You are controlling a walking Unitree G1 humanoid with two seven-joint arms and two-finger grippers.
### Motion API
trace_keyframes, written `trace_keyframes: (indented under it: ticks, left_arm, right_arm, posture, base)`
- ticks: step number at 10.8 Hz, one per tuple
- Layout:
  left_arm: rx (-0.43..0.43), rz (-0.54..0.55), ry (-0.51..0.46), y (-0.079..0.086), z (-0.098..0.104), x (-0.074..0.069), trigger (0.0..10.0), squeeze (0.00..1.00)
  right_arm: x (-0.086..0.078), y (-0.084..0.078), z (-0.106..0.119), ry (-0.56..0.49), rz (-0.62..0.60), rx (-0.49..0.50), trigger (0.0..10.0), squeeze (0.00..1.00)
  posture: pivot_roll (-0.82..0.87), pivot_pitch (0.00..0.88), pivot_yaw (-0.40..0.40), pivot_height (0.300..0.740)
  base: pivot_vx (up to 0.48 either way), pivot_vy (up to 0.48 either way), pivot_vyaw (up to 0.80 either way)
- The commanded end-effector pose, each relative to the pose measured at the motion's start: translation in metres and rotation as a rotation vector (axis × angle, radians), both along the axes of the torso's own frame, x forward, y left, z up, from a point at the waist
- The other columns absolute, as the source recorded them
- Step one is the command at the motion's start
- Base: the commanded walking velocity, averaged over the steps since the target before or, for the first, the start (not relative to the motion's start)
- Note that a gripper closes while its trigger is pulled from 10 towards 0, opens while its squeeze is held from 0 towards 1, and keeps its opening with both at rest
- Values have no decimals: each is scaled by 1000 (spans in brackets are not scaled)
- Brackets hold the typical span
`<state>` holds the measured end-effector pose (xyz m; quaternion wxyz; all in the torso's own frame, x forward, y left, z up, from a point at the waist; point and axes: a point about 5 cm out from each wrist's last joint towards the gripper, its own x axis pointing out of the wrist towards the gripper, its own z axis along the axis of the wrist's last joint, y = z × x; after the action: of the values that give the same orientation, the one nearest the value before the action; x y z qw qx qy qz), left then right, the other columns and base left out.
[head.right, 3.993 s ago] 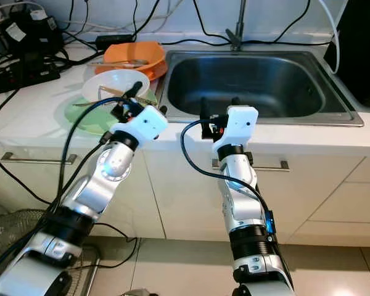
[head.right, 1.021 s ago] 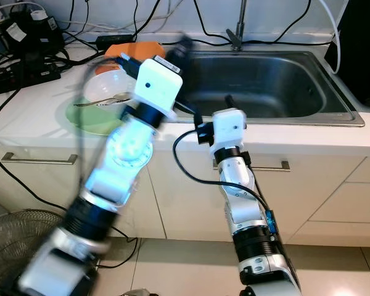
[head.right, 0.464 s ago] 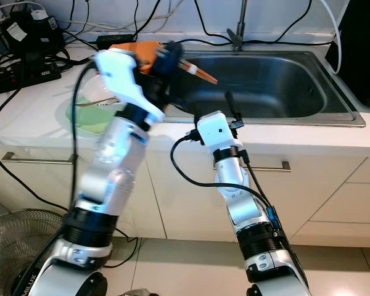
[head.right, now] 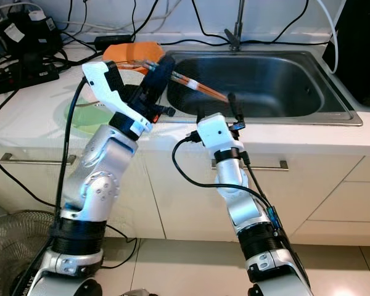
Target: Kitchen organization
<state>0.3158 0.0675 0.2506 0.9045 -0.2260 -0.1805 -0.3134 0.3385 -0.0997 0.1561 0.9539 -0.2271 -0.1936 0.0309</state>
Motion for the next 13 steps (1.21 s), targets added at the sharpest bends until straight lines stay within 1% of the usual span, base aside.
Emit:
trace_keyframes:
  ticks: [1, 2, 3, 6, 7, 8, 9, 11, 13]
  left_arm:
    - [8, -25, -11, 0, 2, -4, 10000, 0]
    - [25, -46, -2, 0, 1, -5, 10000, 0]
    - [83, -63, -8, -2, -2, -7, 10000, 0]
    - [142, -60, -4, -1, -5, -9, 10000, 0]
    - [162, -44, -2, 0, -7, -10, 10000, 0]
    - [166, -36, -2, 0, -7, -10, 10000, 0]
    - [167, -23, -3, 2, -6, -9, 10000, 0]
    - [182, -2, -2, 4, -6, -7, 10000, 0]
    - [178, 1, -2, 1, -5, -6, 10000, 0]
  right_arm:
    - [2, 4, 5, -14, 5, -7, 10000, 0]
    - [2, 5, 5, -17, 5, -8, 10000, 0]
    - [2, 4, 5, -20, -4, -7, 10000, 0]
    - [4, 3, 6, -22, -17, -3, 10000, 0]
    - [4, 3, 7, -21, -27, 3, 10000, 0]
    - [4, 2, 7, -21, -28, 4, 7490, 0]
    - [5, 2, 6, -18, -30, 0, 0, 0]
    - [5, 1, 5, -14, -35, -5, 0, 0]
    - [6, 1, 5, -11, -39, -7, 0, 0]
  posture:
    - [77, 0, 60, 740]
    - [75, 0, 62, 740]
    - [77, 0, 60, 740]
    - [81, 0, 60, 740]
    - [86, 0, 59, 740]
    - [86, 0, 59, 740]
    - [91, 0, 59, 740]
    - [96, 0, 59, 740]
    - [89, 0, 61, 740]
  base:
    - [0, 0, 0]
    - [0, 0, 0]
    - [0, 0, 0]
    - [0, 0, 0]
    - [0, 0, 0]
    - [0, 0, 0]
    - [0, 0, 0]
    - [0, 0, 0]
    - [0, 0, 0]
